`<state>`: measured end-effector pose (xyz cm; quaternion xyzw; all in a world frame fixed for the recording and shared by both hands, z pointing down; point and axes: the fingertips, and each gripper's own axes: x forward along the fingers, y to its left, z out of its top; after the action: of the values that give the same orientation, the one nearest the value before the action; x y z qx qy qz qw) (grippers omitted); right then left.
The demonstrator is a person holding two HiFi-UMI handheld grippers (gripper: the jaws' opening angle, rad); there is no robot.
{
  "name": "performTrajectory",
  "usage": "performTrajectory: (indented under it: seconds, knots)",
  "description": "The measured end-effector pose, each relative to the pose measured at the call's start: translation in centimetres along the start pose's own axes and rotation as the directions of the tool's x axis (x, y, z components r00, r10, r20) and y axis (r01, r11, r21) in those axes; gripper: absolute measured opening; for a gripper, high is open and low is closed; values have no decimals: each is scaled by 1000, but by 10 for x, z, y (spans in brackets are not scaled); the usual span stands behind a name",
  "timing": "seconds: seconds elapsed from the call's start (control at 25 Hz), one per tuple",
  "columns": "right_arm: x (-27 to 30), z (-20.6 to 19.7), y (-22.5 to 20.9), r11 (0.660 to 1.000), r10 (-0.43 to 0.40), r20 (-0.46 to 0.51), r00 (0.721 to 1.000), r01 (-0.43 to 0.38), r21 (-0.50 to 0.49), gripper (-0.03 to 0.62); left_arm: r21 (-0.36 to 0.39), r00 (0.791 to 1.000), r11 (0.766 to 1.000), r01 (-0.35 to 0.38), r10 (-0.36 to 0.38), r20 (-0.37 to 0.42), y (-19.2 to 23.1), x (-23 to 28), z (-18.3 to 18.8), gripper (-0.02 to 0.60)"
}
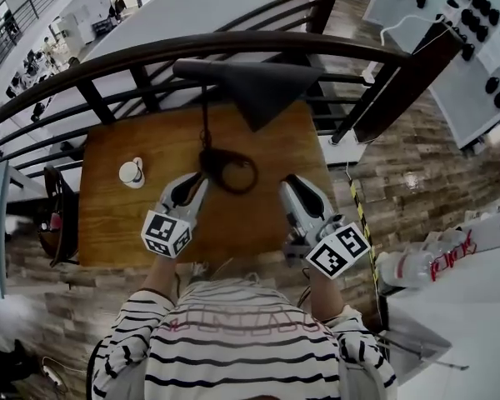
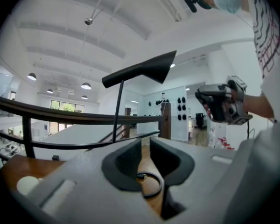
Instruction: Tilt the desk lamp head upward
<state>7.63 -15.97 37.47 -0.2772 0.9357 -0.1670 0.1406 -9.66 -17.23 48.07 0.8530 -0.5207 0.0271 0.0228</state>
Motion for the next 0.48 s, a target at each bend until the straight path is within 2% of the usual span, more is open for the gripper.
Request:
performTrajectory:
  seconds: [0.2, 0.48]
  knots:
    - [-1, -15, -3, 999, 31, -31, 999, -30, 24, -9, -9, 999, 999, -34, 34, 16, -9, -20, 1, 5]
    - [-7, -37, -6, 998, 56, -82, 995, -53, 46, -9, -34, 997, 996, -76, 77, 20, -22, -41, -4, 3]
